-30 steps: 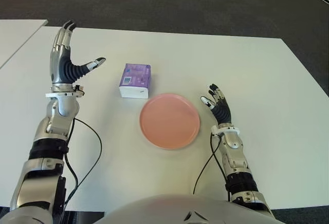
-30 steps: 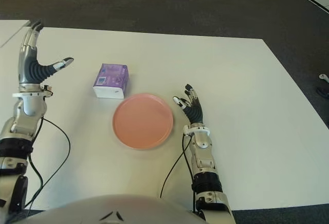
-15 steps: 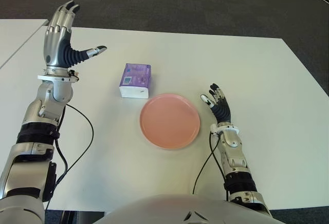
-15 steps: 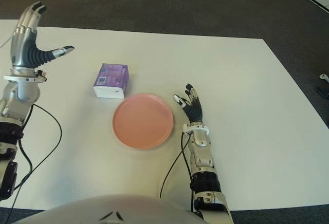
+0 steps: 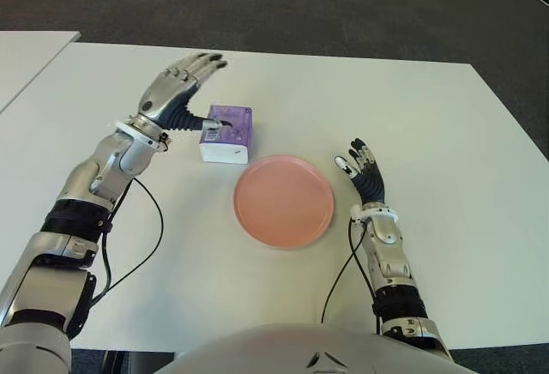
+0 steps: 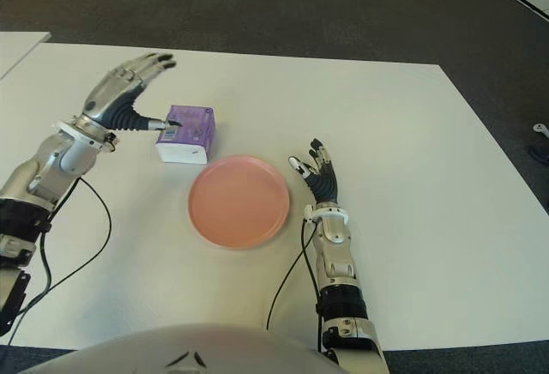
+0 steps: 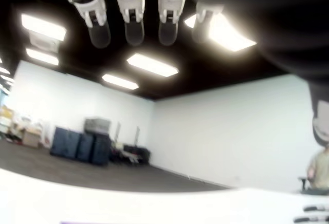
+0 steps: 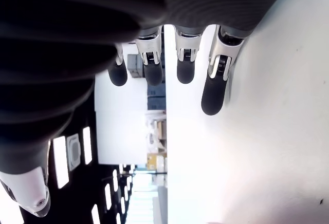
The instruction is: Put the tissue paper into the plate.
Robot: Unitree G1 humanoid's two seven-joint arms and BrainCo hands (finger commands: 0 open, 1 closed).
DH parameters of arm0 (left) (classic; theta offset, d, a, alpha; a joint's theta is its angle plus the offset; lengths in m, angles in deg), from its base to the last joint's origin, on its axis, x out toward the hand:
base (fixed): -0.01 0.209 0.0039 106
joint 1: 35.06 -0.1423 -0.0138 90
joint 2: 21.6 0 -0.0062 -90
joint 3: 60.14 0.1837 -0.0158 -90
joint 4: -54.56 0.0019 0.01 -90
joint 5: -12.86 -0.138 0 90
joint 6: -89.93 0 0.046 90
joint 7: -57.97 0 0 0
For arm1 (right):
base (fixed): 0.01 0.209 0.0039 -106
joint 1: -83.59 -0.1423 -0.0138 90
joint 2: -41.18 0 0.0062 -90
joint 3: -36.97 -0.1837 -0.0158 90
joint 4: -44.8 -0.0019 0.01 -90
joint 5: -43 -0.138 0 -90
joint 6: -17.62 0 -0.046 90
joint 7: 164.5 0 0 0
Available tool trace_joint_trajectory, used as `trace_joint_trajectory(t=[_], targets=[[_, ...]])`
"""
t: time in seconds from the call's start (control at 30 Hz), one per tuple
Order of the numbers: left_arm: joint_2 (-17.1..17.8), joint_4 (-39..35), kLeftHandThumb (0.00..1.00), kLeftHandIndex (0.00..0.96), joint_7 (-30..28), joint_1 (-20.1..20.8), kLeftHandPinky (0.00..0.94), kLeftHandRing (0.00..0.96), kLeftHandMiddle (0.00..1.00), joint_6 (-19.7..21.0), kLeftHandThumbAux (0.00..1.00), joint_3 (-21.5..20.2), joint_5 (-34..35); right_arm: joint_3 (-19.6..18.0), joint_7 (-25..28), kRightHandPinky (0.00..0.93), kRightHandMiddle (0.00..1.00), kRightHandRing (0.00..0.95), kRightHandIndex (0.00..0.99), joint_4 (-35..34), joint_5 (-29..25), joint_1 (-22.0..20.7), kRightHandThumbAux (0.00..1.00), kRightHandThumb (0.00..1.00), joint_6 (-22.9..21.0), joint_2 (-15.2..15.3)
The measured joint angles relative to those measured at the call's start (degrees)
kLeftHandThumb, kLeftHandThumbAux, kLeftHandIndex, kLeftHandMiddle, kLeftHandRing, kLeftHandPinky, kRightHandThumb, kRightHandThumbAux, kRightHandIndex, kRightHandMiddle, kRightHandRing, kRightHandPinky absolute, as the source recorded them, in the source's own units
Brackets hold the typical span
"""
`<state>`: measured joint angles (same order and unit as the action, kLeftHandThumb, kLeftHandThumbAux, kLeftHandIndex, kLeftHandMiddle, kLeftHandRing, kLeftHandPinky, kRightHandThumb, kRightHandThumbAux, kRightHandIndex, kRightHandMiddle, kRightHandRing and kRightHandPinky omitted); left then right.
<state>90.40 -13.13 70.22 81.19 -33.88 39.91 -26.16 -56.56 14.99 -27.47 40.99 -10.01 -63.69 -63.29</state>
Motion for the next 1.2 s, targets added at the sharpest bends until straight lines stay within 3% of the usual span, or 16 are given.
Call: trace_joint_trajectory(t=[0.2,0.53,1.2], targets=[[1.3,4.6,0.150,0.000,0.8,5.0,0.000,0.000,0.000,-3.0,0.345,4.4,-5.8,0.1,0.0,0.000,0.000,0.000,0.000,0.2,-0.1,-0.2,0.644,0.054,0.0,-0.1],[3.5,11.3,0.107,0.000,4.9,10.3,0.000,0.000,0.000,-3.4,0.319,11.0,-15.1,0.2,0.0,0.000,0.000,0.000,0.000,0.8,0.1,-0.7,0.642,0.045,0.1,0.0],[3.3,16.2,0.111,0.000,-0.3,13.6,0.000,0.000,0.000,-6.1,0.300,15.3,-14.3,0.2,0.1,0.000,0.000,0.000,0.000,1.9,0.9,-1.1,0.616,0.046,1.1,0.6]])
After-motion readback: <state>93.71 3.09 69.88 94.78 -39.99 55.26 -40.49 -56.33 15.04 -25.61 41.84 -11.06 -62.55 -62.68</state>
